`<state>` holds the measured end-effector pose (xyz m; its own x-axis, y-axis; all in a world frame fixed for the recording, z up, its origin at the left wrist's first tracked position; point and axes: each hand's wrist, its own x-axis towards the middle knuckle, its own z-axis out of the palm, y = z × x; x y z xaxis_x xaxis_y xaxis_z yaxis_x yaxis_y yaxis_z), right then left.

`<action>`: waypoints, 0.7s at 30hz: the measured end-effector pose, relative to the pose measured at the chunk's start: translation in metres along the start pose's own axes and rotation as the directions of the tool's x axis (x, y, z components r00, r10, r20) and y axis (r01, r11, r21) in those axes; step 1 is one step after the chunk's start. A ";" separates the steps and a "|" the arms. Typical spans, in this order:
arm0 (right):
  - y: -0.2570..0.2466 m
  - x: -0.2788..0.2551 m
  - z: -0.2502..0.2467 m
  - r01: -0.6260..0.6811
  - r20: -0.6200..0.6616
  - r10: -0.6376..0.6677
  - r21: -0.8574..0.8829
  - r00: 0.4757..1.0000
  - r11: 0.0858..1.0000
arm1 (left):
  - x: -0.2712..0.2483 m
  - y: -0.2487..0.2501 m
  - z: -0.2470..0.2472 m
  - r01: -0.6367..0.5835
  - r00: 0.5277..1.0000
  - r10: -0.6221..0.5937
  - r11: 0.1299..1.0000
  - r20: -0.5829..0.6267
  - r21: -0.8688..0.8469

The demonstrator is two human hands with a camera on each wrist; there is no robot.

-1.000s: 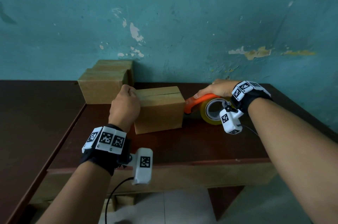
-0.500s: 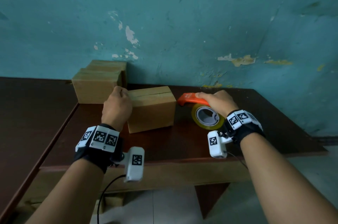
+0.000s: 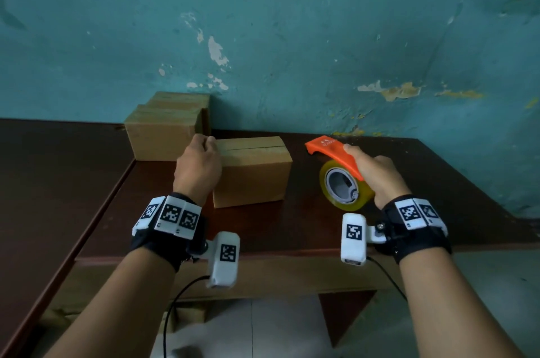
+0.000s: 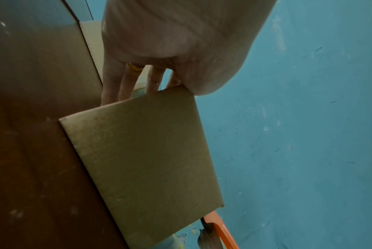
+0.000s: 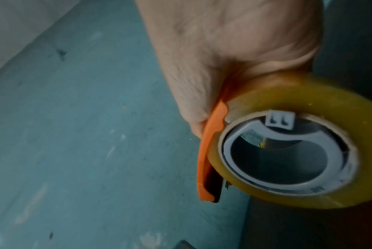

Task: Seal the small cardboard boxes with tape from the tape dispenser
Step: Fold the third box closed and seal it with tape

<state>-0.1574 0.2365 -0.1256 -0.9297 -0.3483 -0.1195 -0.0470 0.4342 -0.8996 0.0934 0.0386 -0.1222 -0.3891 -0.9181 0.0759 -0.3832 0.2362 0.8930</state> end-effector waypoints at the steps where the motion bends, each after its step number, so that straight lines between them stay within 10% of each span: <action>1: -0.002 -0.004 -0.002 -0.036 0.029 0.035 0.043 0.999 0.998 | 0.000 -0.001 0.001 0.001 1.000 -0.001 1.000 -0.002 0.002; 7: -0.010 -0.017 -0.002 0.074 0.027 -0.077 0.079 0.997 0.994 | -0.001 -0.002 0.004 -0.009 1.000 0.009 1.000 -0.011 -0.021; 21: -0.022 -0.039 0.037 0.138 -0.007 -0.189 -0.656 0.982 0.742 | -0.003 -0.002 0.004 -0.033 0.999 0.032 0.999 -0.032 -0.024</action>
<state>-0.1069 0.2099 -0.1161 -0.9066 -0.4184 0.0553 -0.4029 0.8190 -0.4085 0.0922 0.0421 -0.1262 -0.3742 -0.9197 0.1188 -0.3498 0.2586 0.9004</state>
